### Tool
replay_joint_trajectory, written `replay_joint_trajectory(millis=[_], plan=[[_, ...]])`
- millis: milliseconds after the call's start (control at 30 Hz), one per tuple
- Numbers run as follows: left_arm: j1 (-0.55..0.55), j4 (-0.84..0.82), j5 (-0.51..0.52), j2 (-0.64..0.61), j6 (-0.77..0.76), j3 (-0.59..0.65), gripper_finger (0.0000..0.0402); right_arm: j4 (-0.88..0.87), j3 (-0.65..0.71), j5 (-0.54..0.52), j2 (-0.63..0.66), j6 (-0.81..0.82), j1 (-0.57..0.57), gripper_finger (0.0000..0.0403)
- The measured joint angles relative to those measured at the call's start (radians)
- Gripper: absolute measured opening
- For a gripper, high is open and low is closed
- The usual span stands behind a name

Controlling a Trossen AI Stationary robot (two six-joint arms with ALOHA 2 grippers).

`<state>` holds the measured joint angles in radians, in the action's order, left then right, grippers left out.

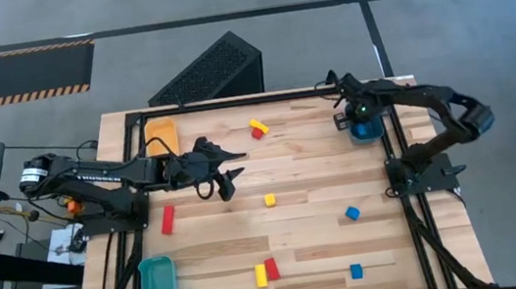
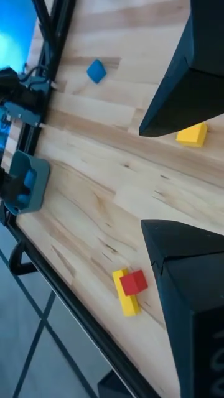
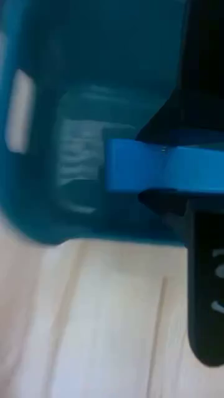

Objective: Sort & place blocks by color
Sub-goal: Put the top blue block into the blue bin

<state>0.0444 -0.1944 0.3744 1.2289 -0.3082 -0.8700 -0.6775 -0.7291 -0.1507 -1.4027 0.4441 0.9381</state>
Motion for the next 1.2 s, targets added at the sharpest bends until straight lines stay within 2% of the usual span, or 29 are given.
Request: replay_joint_trajectory(millis=[67,167,300,400,600,833,1033,1200], plan=[[0.0,-0.007,0.009,0.0,-0.001,0.0,0.0219,-0.017,0.0,-0.018,-0.035,0.009,-0.012,0.0084],[0.0,-0.015,0.009,0.0,-0.016,0.0,0.0219,-0.015,-0.004,-0.065,-0.063,0.023,-0.042,0.0125],[0.007,-0.05,0.005,0.0,-0.019,0.0,0.0219,-0.019,-0.005,-0.069,-0.071,0.027,-0.057,0.0176],[0.011,-0.074,0.005,0.0,-0.018,0.0,0.0219,-0.018,-0.004,-0.069,-0.069,0.027,-0.057,0.0193],[0.011,-0.088,0.006,0.0,-0.018,0.0,0.0219,-0.029,-0.004,-0.068,-0.025,0.023,-0.053,0.0191],[-0.002,-0.084,-0.004,0.0,0.0,0.0,0.0219,-0.029,-0.004,-0.057,0.173,0.02,-0.118,0.0178],[-0.025,-0.011,-0.068,0.0,0.031,0.0,0.0219,-0.069,0.003,-0.004,0.338,0.11,-0.302,0.0161],[-0.031,0.148,-0.107,0.0,0.105,0.0,0.0219,-0.162,0.062,0.045,0.394,0.296,-0.535,0.0148]])
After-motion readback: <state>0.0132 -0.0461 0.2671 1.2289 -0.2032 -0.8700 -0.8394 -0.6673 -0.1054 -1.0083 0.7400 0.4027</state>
